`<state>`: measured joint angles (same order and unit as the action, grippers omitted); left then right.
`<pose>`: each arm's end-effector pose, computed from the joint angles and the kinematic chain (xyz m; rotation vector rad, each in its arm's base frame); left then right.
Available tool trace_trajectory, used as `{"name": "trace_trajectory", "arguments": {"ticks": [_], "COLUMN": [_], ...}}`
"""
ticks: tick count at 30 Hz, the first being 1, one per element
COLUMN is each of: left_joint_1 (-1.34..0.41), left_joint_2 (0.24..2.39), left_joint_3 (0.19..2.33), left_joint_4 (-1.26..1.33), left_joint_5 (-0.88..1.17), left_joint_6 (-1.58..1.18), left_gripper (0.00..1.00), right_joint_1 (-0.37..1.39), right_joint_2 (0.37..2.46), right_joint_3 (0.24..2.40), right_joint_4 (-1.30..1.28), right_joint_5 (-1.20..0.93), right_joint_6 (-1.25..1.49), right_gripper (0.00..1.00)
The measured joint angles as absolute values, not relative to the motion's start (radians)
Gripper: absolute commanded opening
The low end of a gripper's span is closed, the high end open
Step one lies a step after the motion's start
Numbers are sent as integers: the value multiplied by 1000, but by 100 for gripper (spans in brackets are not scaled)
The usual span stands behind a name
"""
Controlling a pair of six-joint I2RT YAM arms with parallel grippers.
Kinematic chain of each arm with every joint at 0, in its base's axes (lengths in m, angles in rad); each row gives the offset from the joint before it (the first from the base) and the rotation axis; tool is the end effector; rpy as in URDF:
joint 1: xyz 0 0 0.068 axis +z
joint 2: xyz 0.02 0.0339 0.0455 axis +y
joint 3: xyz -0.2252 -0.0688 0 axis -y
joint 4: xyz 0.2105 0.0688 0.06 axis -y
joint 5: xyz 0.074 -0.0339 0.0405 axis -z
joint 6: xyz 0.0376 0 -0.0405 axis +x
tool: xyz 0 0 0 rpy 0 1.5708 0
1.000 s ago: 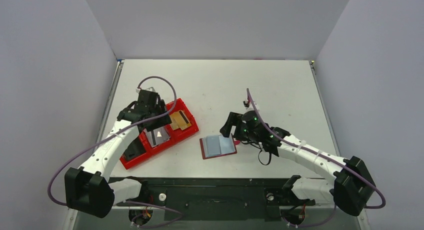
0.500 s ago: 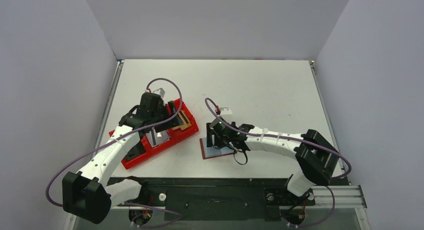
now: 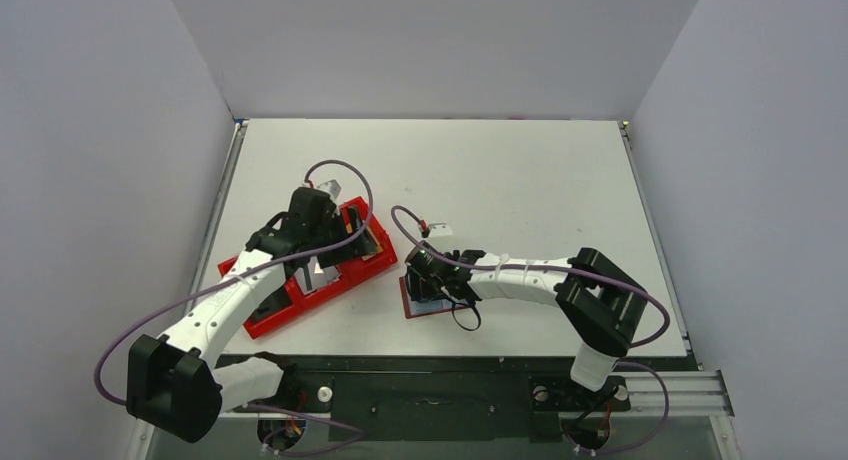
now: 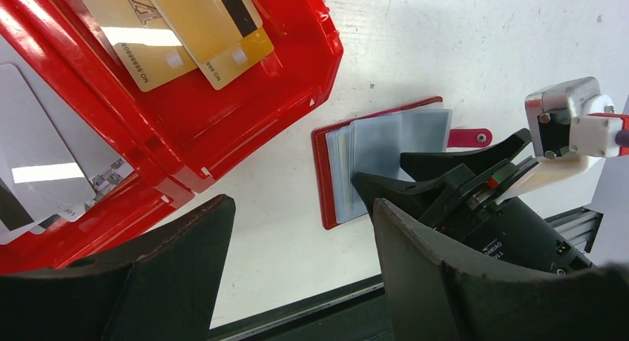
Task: Take the credit cards out of the card holder
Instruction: Remove the credit card from the card holder.
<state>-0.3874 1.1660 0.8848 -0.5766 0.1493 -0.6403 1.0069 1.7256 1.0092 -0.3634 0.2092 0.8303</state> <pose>0.2043 -0.0894 0.2356 -0.2482 2.5088 -0.6254 0.1697 0.2537 0.1453 -0.1648 2.6538 0.3599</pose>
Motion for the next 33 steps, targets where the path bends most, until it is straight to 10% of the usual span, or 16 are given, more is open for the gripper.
{"name": "trace_trajectory", "arguments": {"ticks": [20,33], "left_joint_1": [-456,-585], "left_joint_2": [1237,1390], "left_joint_3": [869,859], "left_joint_4": [-529,-429], "left_joint_5": [155,189], "left_joint_6": [-658,-716], "left_gripper": [68,38], "right_joint_1": [1001,872], "right_joint_2": [1707,1590], "right_joint_3": [957,698], "right_joint_4": [-289,24], "right_joint_5": [226,24], "right_joint_6": [867,935], "right_gripper": [1,0]}}
